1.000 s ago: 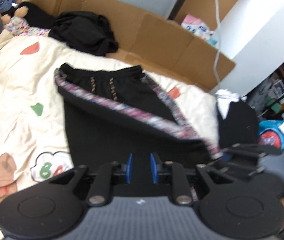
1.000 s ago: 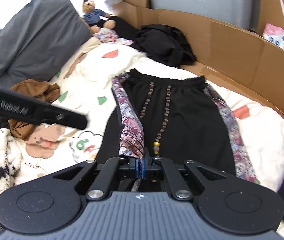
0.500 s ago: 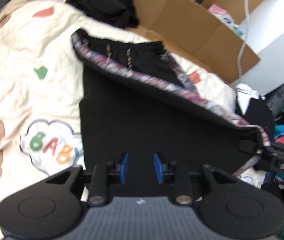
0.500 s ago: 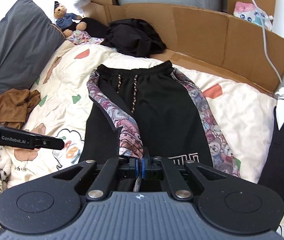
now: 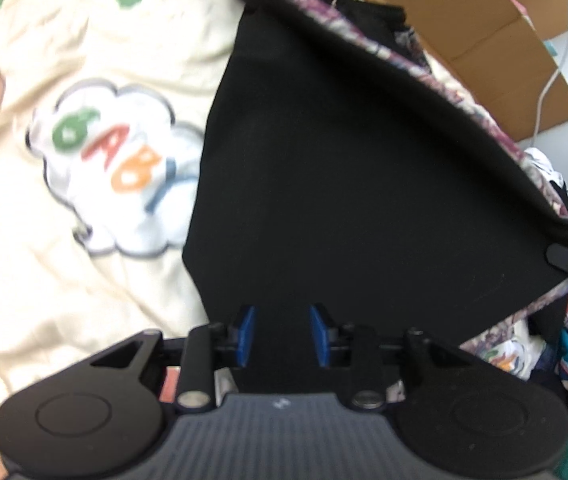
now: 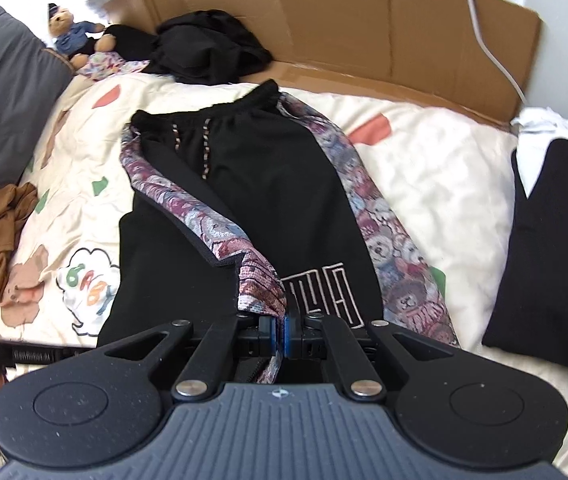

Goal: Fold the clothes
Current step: 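Fold the held leg hem across the other leg with the right gripper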

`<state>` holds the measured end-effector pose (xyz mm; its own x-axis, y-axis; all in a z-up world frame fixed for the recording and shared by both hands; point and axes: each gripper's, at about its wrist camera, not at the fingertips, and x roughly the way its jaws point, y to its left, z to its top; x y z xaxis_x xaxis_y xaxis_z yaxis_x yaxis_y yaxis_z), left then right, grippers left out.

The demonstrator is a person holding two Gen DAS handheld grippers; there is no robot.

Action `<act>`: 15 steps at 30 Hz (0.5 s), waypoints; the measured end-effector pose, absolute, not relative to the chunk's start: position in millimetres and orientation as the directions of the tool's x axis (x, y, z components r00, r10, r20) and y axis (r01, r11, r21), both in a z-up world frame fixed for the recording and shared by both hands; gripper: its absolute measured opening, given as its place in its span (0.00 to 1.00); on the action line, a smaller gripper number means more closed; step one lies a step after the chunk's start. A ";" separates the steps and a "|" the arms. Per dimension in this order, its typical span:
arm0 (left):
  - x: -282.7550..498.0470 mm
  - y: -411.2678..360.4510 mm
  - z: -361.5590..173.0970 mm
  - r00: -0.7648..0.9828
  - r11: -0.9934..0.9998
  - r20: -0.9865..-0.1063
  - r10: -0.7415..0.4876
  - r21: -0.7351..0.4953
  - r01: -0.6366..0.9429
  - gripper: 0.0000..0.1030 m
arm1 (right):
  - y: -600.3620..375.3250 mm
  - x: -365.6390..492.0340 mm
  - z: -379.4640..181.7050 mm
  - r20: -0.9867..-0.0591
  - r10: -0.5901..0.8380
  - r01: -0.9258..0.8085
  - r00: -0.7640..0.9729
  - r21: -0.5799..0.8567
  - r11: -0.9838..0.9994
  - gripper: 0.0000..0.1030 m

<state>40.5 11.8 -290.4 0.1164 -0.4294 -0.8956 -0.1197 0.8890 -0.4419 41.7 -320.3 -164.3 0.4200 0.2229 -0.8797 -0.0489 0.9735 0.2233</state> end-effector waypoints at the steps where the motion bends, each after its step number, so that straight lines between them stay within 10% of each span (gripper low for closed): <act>1: 37.8 12.7 -294.0 0.106 0.879 -0.889 -0.446 -0.457 -0.133 0.40 | -322.1 41.5 -166.6 -0.881 0.224 -0.041 0.418 0.228 0.973 0.03; 15: 7.7 22.7 -310.3 0.040 0.904 -0.910 -0.412 -0.413 -0.108 0.46 | -338.1 43.8 -190.9 -0.902 0.180 0.059 0.392 0.220 0.974 0.03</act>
<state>7.7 22.7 -310.3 0.0396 -0.4116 -0.9105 -0.1083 0.9041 -0.4134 43.8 -338.1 -190.9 0.3924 0.1802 -0.9020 0.0594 0.9736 0.2204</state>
